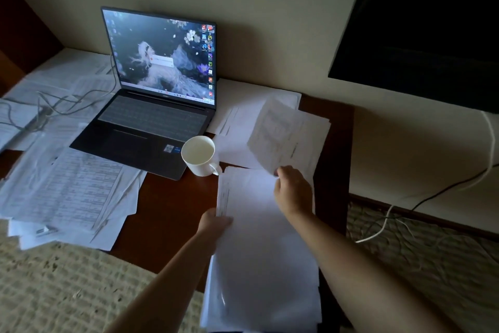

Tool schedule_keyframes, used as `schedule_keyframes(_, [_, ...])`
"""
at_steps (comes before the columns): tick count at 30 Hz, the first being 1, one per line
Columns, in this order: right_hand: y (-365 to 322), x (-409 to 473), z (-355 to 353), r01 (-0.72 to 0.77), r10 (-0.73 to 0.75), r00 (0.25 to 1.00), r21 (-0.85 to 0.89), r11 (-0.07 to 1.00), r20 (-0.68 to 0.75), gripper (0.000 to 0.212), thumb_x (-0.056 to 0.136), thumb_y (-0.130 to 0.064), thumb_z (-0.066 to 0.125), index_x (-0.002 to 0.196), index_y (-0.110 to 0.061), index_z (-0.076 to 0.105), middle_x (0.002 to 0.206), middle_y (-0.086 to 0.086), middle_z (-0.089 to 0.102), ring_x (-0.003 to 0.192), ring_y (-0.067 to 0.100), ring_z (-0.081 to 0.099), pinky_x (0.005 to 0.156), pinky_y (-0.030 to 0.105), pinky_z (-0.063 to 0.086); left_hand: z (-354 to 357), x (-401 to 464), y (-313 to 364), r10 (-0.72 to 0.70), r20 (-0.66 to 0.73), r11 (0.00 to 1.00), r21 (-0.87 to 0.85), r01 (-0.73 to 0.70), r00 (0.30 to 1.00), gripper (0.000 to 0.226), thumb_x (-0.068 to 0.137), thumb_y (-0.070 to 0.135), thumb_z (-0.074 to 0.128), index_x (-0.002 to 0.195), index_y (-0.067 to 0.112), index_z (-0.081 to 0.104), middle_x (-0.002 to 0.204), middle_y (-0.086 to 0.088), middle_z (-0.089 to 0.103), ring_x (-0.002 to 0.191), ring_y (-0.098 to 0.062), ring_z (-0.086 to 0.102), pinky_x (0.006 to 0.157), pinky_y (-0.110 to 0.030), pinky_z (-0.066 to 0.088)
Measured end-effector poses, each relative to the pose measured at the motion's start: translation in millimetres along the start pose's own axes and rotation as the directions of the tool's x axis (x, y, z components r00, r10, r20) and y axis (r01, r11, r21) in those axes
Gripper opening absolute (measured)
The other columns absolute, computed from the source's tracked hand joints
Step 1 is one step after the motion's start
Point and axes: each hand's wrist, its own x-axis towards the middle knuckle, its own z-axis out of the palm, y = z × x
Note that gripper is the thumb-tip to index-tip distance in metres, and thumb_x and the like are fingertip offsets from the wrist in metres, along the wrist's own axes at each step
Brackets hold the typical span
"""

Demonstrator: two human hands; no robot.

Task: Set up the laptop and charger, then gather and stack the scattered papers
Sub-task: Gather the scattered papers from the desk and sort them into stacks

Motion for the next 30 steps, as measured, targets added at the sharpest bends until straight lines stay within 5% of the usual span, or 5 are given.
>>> schedule_keyframes(7, [-8.7, -66.4, -11.3, 0.054, -0.062, 0.862, 0.030, 0.998, 0.503, 0.036, 0.088, -0.017, 0.045, 0.054, -0.015, 0.032, 0.058, -0.001, 0.035, 0.055, 0.017, 0.037, 0.046, 0.026, 0.021, -2.6, -10.0, 1.3, -0.015, 0.180, 0.982, -0.185, 0.049, 0.983, 0.024, 0.097, 0.013, 0.046, 0.079, 0.006, 0.060, 0.085, -0.015, 0.065, 0.078, -0.031, 0.065, 0.077, -0.044, 0.056])
schedule_keyframes(16, [-37.4, -86.6, -19.8, -0.353, 0.109, 0.467, 0.072, 0.933, 0.878, 0.026, 0.088, -0.011, 0.049, 0.065, -0.013, 0.061, 0.069, 0.004, 0.061, 0.070, 0.023, 0.063, 0.069, 0.030, 0.052, -11.1, -22.1, -4.6, 0.007, 0.181, 0.984, -0.176, 0.025, 0.983, 0.021, 0.096, 0.021, 0.048, 0.099, 0.005, 0.060, 0.097, -0.017, 0.065, 0.093, -0.035, 0.064, 0.085, -0.051, 0.054])
schedule_keyframes(21, [-20.4, -89.1, -16.2, -0.432, 0.385, 0.772, -0.027, 0.902, 0.506, 0.027, 0.092, -0.032, 0.044, 0.100, -0.012, 0.060, 0.117, 0.011, 0.053, 0.107, 0.025, 0.051, 0.090, 0.039, 0.047, -13.3, -17.2, -6.7, 0.098, 0.198, 0.994, 0.021, -0.104, 0.975, 0.034, 0.077, -0.008, 0.064, 0.111, -0.001, 0.061, 0.108, -0.017, 0.064, 0.100, -0.037, 0.062, 0.087, -0.055, 0.053])
schedule_keyframes(24, [-16.2, -86.8, -7.5, -0.719, 0.665, 0.611, -0.050, 0.693, 0.429, 0.058, 0.092, -0.041, 0.047, 0.144, -0.023, 0.026, 0.156, 0.016, 0.004, 0.142, 0.035, 0.010, 0.113, 0.048, 0.024, -14.1, -18.8, -4.0, 0.070, 0.232, 0.996, 0.030, -0.079, 0.970, 0.045, 0.068, -0.021, 0.049, 0.109, -0.005, 0.059, 0.111, -0.021, 0.061, 0.103, -0.039, 0.058, 0.085, -0.053, 0.053])
schedule_keyframes(30, [8.3, -67.3, -1.6, -0.769, 0.727, 0.639, 0.181, 0.613, 0.251, 0.059, 0.087, -0.029, 0.056, 0.141, -0.018, 0.036, 0.154, 0.016, 0.016, 0.141, 0.034, 0.018, 0.113, 0.042, 0.025, -6.3, -13.0, 4.4, 0.056, 0.195, 0.998, -0.006, -0.056, 0.979, 0.023, 0.079, -0.002, 0.059, 0.101, 0.005, 0.058, 0.105, -0.017, 0.062, 0.096, -0.035, 0.061, 0.079, -0.047, 0.054])
